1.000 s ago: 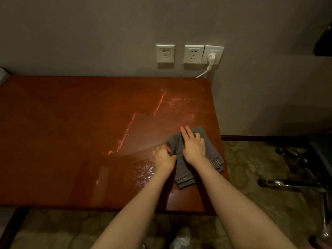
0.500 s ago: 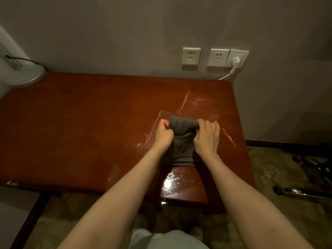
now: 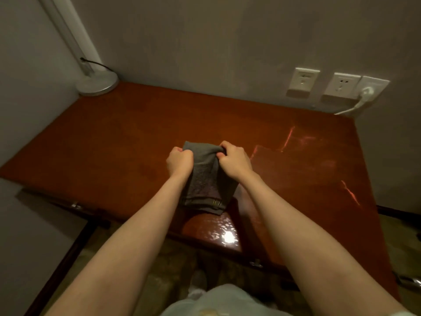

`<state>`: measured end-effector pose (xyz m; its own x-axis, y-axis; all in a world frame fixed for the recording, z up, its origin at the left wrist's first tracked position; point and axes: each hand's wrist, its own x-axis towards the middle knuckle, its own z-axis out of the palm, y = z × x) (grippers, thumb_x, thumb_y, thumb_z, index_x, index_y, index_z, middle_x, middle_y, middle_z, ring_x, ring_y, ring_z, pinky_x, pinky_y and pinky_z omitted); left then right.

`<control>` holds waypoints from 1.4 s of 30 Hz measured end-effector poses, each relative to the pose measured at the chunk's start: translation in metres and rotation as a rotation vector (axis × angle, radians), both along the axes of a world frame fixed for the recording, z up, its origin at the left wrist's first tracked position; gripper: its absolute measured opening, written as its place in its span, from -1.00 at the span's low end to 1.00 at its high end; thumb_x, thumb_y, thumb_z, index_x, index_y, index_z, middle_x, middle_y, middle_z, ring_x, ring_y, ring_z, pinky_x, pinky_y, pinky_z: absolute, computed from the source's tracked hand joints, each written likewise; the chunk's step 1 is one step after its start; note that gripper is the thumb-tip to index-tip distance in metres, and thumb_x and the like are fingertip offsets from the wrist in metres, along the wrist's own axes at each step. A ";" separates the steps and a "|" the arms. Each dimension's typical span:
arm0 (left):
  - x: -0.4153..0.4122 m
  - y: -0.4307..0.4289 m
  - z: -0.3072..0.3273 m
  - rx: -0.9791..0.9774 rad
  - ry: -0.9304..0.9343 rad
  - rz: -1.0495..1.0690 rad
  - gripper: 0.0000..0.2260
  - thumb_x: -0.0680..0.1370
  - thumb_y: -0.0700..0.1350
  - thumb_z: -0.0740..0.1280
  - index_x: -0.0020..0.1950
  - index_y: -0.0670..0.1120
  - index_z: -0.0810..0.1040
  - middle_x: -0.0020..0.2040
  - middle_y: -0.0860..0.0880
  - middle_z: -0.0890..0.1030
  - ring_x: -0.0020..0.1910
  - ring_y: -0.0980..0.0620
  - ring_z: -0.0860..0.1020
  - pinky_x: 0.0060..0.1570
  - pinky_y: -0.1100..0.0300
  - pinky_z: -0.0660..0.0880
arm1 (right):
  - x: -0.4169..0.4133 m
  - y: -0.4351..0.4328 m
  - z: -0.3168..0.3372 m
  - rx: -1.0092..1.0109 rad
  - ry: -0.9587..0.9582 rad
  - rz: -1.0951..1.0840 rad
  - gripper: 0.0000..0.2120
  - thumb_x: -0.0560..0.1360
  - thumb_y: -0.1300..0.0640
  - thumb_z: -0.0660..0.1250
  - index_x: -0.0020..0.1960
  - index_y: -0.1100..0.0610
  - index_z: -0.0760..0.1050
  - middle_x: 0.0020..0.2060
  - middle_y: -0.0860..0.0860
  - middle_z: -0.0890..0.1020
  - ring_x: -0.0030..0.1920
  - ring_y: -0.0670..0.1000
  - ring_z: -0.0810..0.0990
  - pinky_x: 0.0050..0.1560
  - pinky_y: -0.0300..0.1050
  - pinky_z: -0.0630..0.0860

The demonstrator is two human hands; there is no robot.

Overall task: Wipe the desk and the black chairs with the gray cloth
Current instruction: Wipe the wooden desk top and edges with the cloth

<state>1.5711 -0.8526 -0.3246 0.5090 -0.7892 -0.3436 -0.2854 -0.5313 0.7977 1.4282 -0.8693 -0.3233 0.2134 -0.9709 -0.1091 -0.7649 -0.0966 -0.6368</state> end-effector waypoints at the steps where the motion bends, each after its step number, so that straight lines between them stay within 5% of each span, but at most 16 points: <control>1: 0.012 -0.001 0.000 0.030 -0.040 0.017 -0.77 0.53 -0.22 0.12 0.15 -0.17 0.45 0.07 -0.13 0.50 -0.09 -0.09 0.45 -0.23 0.16 0.32 | 0.014 -0.005 -0.001 0.037 0.025 0.026 -0.87 0.56 0.11 0.16 0.07 0.07 0.42 -0.02 0.14 0.57 -0.10 0.16 0.51 -0.21 -0.10 0.35; 8: 0.079 -0.014 -0.023 0.151 -0.130 -0.004 -0.72 0.55 -0.19 0.20 0.25 -0.16 0.34 0.20 -0.18 0.48 0.13 -0.19 0.48 0.00 0.05 0.42 | 0.089 -0.032 -0.034 0.076 0.301 0.110 -0.76 0.58 0.09 0.12 0.21 0.13 0.37 0.08 0.14 0.55 0.05 0.18 0.52 -0.16 -0.09 0.40; 11: 0.087 -0.025 -0.041 0.123 -0.133 -0.054 -0.70 0.53 -0.25 0.21 0.24 -0.14 0.28 0.17 -0.19 0.50 0.11 -0.20 0.51 0.04 0.01 0.48 | 0.100 -0.041 -0.054 0.045 0.378 0.076 -0.72 0.59 0.12 0.13 0.27 0.14 0.33 0.18 0.16 0.46 0.19 0.19 0.40 0.06 0.01 0.38; 13: 0.090 -0.030 -0.054 0.088 -0.195 -0.111 -0.65 0.53 -0.28 0.22 0.28 -0.12 0.25 0.20 -0.18 0.49 0.14 -0.20 0.49 0.04 0.00 0.46 | 0.108 -0.041 -0.063 -0.028 0.427 0.028 -0.58 0.54 0.22 0.18 0.39 0.16 0.25 0.32 0.19 0.33 0.32 0.20 0.27 0.30 0.07 0.23; 16: 0.096 -0.031 -0.076 -0.025 -0.432 -0.341 -0.48 0.53 -0.29 0.22 0.46 -0.07 0.17 0.45 -0.13 0.27 0.41 -0.15 0.25 0.33 0.00 0.26 | 0.130 -0.025 -0.074 -0.065 0.323 0.039 -0.41 0.55 0.30 0.14 0.52 0.17 0.03 0.50 0.19 0.04 0.50 0.16 -0.01 0.47 0.01 -0.14; 19: 0.102 -0.032 -0.096 0.024 -0.593 -0.698 -0.50 0.62 -0.16 0.11 0.53 0.02 0.04 0.56 -0.07 -0.04 0.53 -0.08 -0.06 0.46 0.03 -0.05 | 0.143 -0.009 -0.099 -0.032 0.271 0.069 -0.50 0.65 0.13 -0.02 0.55 0.14 -0.06 0.53 0.11 -0.10 0.52 0.08 -0.16 0.44 -0.06 -0.31; 22: 0.103 -0.030 -0.108 0.108 -0.630 -0.821 -0.55 0.66 -0.06 -0.03 0.54 0.04 -0.06 0.55 -0.05 -0.21 0.51 -0.07 -0.23 0.46 0.01 -0.20 | 0.135 -0.009 -0.116 -0.032 0.273 0.082 -0.52 0.67 0.05 -0.09 0.55 0.09 -0.08 0.53 0.05 -0.12 0.52 0.03 -0.20 0.39 -0.11 -0.39; 42: -0.025 -0.034 -0.118 0.072 -0.796 -0.753 -0.54 0.67 -0.06 -0.09 0.55 -0.09 -0.11 0.55 -0.09 -0.18 0.52 -0.05 -0.19 0.46 0.04 -0.21 | 0.010 -0.023 -0.120 -0.073 0.190 0.126 -0.55 0.66 0.05 -0.05 0.54 0.04 0.01 0.53 -0.01 -0.02 0.52 -0.03 -0.13 0.38 -0.18 -0.38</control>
